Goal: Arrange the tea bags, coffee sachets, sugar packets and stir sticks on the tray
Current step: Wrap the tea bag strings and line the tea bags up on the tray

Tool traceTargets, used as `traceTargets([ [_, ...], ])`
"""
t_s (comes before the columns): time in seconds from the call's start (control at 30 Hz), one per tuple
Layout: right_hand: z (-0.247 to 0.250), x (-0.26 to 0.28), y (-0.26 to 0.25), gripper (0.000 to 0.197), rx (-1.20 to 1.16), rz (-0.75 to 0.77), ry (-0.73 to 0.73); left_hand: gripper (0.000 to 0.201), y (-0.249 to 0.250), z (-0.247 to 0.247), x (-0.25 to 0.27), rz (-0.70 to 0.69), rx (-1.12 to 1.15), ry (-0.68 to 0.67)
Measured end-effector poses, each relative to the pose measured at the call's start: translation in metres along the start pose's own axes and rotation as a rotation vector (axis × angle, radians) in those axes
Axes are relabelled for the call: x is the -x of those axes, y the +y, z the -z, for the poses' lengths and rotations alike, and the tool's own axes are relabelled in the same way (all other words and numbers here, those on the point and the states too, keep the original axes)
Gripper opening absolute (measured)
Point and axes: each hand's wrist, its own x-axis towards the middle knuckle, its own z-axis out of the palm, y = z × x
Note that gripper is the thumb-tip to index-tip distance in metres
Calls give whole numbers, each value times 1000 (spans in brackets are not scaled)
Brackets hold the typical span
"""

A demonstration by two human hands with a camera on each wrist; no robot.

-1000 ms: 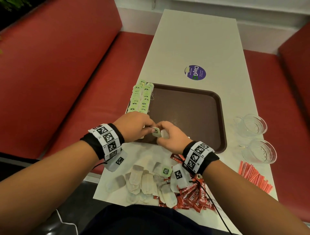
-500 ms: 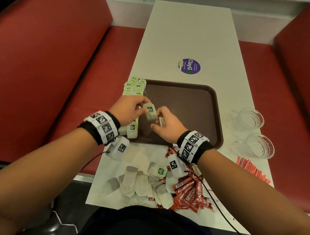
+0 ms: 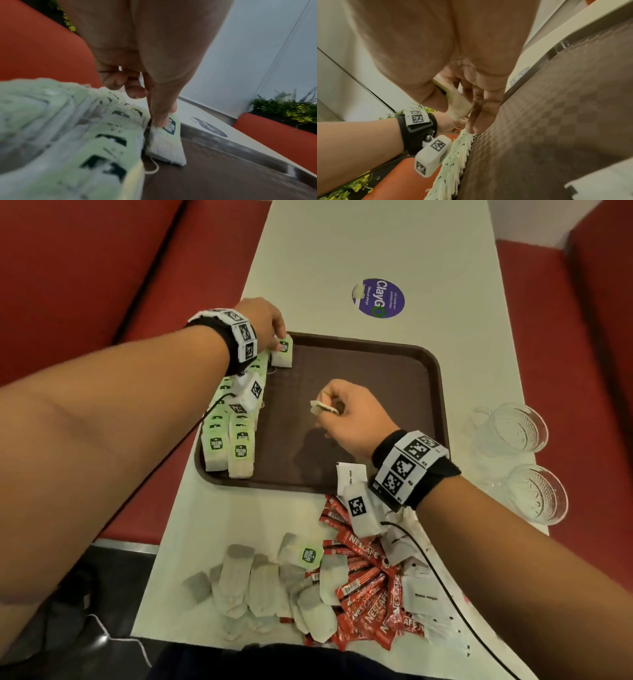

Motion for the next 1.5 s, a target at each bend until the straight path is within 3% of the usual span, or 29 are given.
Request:
traceTargets([
  [0.1, -1, -4, 5, 19, -40, 7, -9, 13, -6, -6, -12, 17, -19, 30],
  [0.23, -3, -10, 11, 10, -119, -32, -16, 9, -7, -13, -14, -17, -61, 73],
  [0.37, -7, -17, 17, 10, -99, -25, -13, 27, -6, -21, -9, -89, -161, -30],
  [0.5, -7, -22, 14, 6, -87, -28, 20, 37, -9, -20, -4, -97, -168, -35],
  [0.7, -5, -29, 15, 2, -84, -17, 85, 41, 4, 5, 32, -217, 121, 46],
  [0.77, -3, -31, 13, 6, -97, -13, 113, 38, 9, 16, 54, -242, 299, -42],
  [0.87, -2, -33, 10, 4, -117, 3, 126, 26, 12, 14, 77, -345, 334, -198],
  [0.97, -5, -33, 9, 3, -138, 2, 113, 18, 11, 4, 81, -389, 338, -164],
  [1.07, -7, -27, 8, 12, -148, -16, 73, 5, 5, 3, 76, -332, 346, -105],
  [1.17, -8, -10, 11, 21, -51, -4, 27, 10, -10, 6, 60, -196, 314, -14],
  [1.27, -14, 16, 14, 18, 110, 41, -41, 18, -27, 8, 39, -57, 181, 15],
  [1.5, -39, 59, 2, 19, 489, 152, -478, 35, -21, -7, 9, 43, 55, -31],
])
